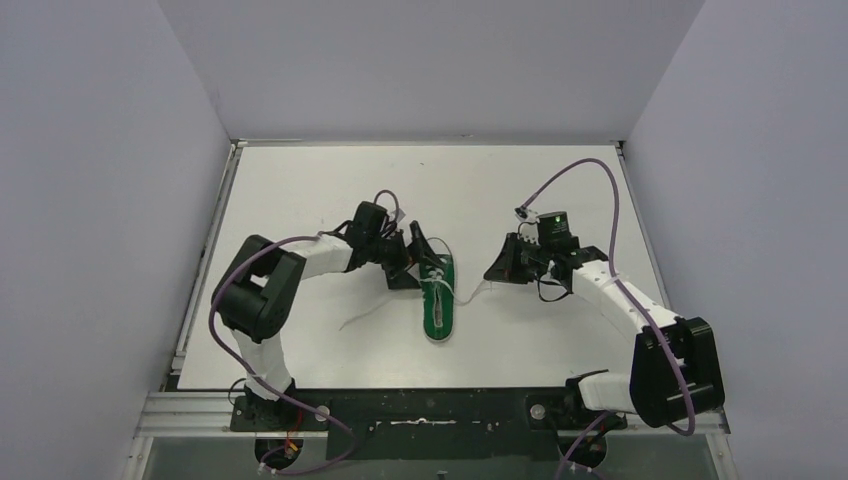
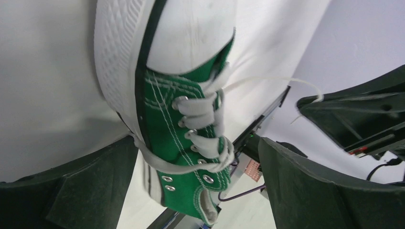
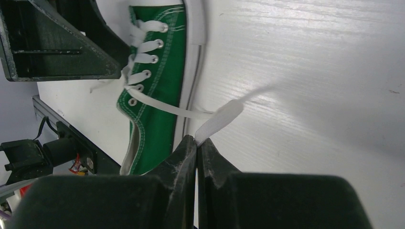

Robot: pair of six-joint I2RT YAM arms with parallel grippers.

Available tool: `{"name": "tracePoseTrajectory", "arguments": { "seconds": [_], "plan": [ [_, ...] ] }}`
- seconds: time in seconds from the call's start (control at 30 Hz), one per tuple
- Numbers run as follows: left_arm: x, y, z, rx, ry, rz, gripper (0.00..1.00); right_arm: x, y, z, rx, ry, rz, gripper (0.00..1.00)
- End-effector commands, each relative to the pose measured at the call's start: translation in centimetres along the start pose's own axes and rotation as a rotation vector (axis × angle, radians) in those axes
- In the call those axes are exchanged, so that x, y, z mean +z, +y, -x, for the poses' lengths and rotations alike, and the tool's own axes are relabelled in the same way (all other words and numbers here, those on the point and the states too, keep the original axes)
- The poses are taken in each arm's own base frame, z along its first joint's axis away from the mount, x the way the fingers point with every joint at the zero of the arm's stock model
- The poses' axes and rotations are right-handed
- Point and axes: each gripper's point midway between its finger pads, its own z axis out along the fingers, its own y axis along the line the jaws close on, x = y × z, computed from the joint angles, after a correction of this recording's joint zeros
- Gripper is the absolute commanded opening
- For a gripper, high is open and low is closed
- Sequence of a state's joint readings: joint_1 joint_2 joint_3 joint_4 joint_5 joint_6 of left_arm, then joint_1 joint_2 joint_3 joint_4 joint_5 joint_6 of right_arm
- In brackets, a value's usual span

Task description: Tie the shoes

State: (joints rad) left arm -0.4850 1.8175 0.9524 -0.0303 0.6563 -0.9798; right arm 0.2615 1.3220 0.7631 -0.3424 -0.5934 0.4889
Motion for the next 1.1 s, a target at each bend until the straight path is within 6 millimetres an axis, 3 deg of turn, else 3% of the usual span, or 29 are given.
{"name": "tracePoseTrajectory", "arguments": {
  "seconds": [0.0, 0.1, 0.23, 0.33, 0.4, 0.43, 0.5, 0.53, 0.67, 0.8, 0.93, 1.07],
  "plan": [
    [1.2, -7.2, 1.6, 0.112, -0.024, -0.193, 0.95, -1.2, 0.0, 1.4, -0.014, -0.080, -0.025, 0.00],
    [0.2, -6.3, 1.5, 0.147, -0.041, -0.141, 0.95, -1.5, -0.6, 1.6, -0.005, -0.082, -0.053, 0.00],
    [-3.9, -4.5, 1.0, 0.310, -0.054, -0.035, 0.93, -2.0, -1.4, 1.9, -0.001, -0.081, -0.067, 0.00],
    [-6.6, -3.6, 0.3, 0.636, -0.042, 0.049, 0.88, -2.4, -1.8, 1.9, -0.005, -0.070, -0.074, 0.00],
    [-7.4, -2.7, 0.2, 0.861, -0.040, 0.090, 0.86, -2.6, -1.8, 1.8, -0.010, -0.061, -0.073, 0.00],
    [-7.3, -2.1, 0.4, 0.948, -0.036, 0.101, 0.80, -2.8, -1.8, 1.8, -0.012, -0.059, -0.075, 0.00],
    [-6.9, -0.7, 1.5, 1.063, -0.029, 0.151, 0.57, -3.0, -1.6, 1.7, -0.015, -0.055, -0.073, 0.00],
    [-6.7, -0.3, 2.1, 1.109, -0.016, 0.175, 0.52, -3.2, -1.5, 1.8, -0.020, -0.054, -0.073, 0.00],
    [-4.3, 0.7, 3.0, 1.186, 0.078, 0.209, 0.51, -3.9, -1.1, 1.9, -0.028, -0.041, -0.078, 0.00],
    [-1.7, 0.4, 3.5, 1.263, 0.051, 0.202, 0.50, -4.1, -0.7, 1.9, -0.024, -0.032, -0.073, 0.00],
    [0.5, 0.1, 2.8, 1.318, 0.068, 0.186, 0.53, -4.1, -0.4, 1.9, -0.018, -0.028, -0.066, 0.00],
    [1.7, 1.5, 2.6, 1.314, 0.089, 0.247, 0.53, -4.1, -0.3, 1.8, -0.010, -0.030, -0.062, 0.00]
  ]
}}
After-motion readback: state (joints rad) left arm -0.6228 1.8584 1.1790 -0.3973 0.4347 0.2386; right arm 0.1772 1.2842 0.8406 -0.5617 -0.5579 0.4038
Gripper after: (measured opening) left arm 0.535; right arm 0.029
